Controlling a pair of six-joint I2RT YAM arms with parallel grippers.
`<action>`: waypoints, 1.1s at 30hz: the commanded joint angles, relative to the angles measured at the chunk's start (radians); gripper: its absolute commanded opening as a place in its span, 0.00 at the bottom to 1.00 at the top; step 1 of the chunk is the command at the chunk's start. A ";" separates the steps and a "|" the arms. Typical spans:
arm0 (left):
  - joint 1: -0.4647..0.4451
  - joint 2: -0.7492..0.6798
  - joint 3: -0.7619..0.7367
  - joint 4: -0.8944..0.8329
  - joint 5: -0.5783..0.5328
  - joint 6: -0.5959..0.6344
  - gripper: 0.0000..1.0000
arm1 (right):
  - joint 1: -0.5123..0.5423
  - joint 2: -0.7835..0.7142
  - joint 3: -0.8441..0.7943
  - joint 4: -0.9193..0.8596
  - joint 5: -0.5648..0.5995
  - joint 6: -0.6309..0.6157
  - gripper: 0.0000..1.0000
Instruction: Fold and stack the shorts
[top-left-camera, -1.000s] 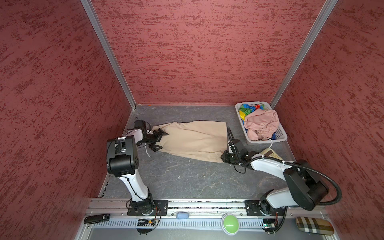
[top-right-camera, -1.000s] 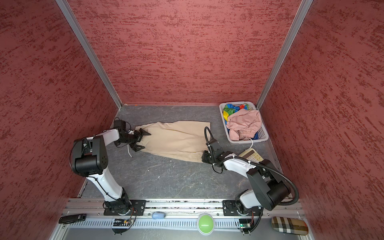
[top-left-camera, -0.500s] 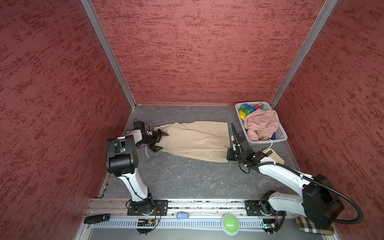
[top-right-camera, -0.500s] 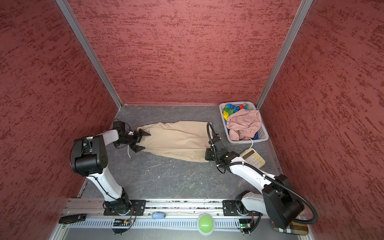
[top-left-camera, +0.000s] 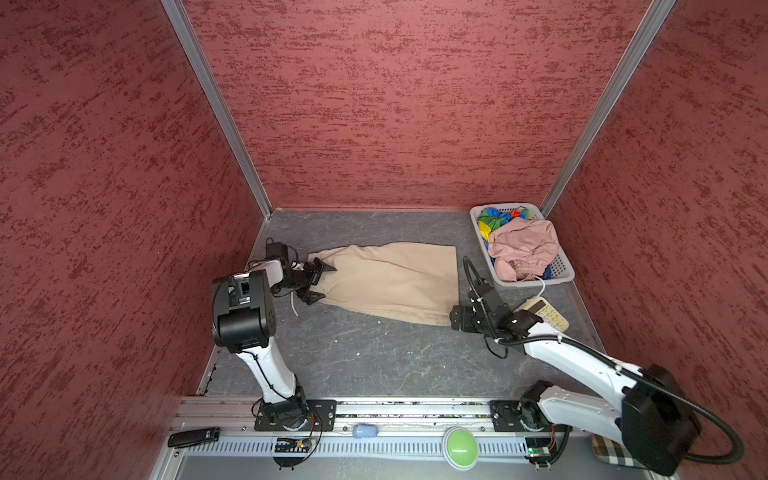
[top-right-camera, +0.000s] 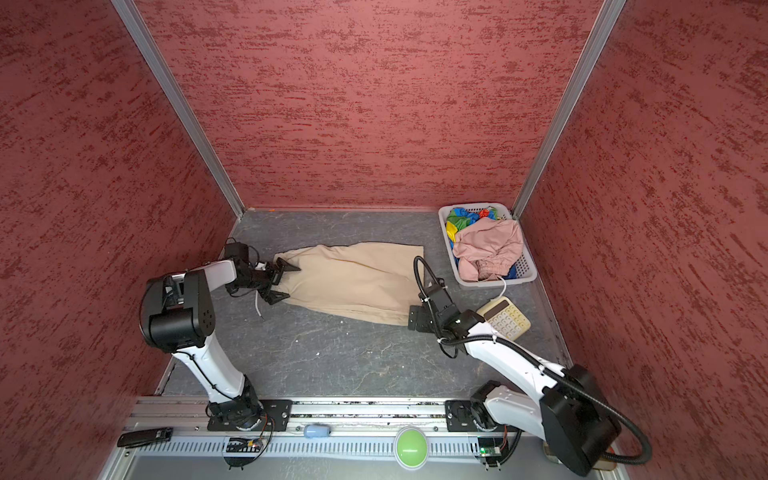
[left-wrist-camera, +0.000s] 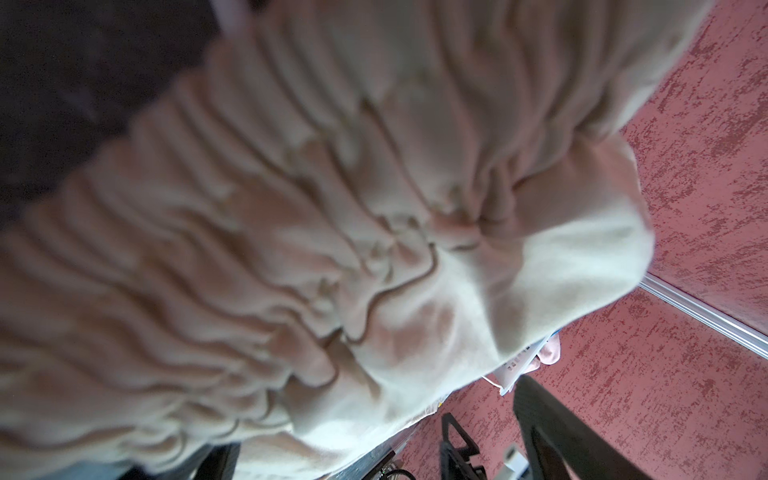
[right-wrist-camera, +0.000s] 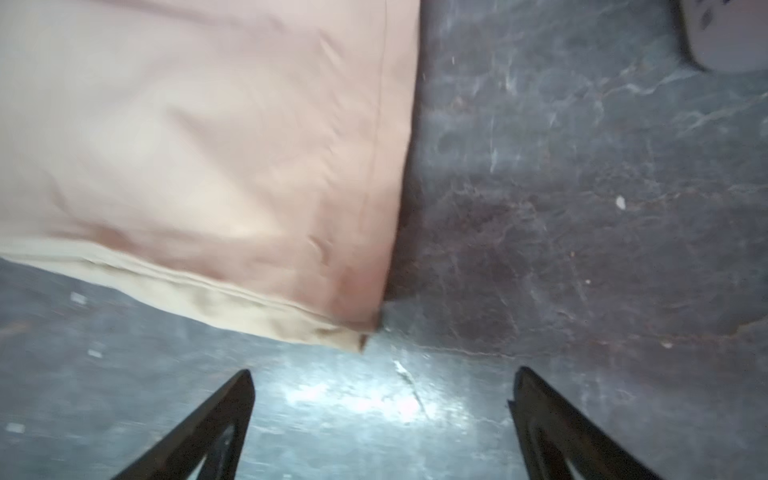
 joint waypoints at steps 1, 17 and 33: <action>0.004 0.023 -0.021 0.023 -0.027 0.011 1.00 | 0.004 0.031 0.034 0.173 -0.079 0.170 0.99; 0.015 0.024 -0.023 0.029 -0.012 0.007 0.99 | 0.043 0.413 -0.121 0.768 -0.357 0.419 0.99; 0.032 -0.012 -0.006 0.019 -0.014 0.009 0.99 | -0.057 0.211 -0.162 0.407 -0.219 0.233 0.99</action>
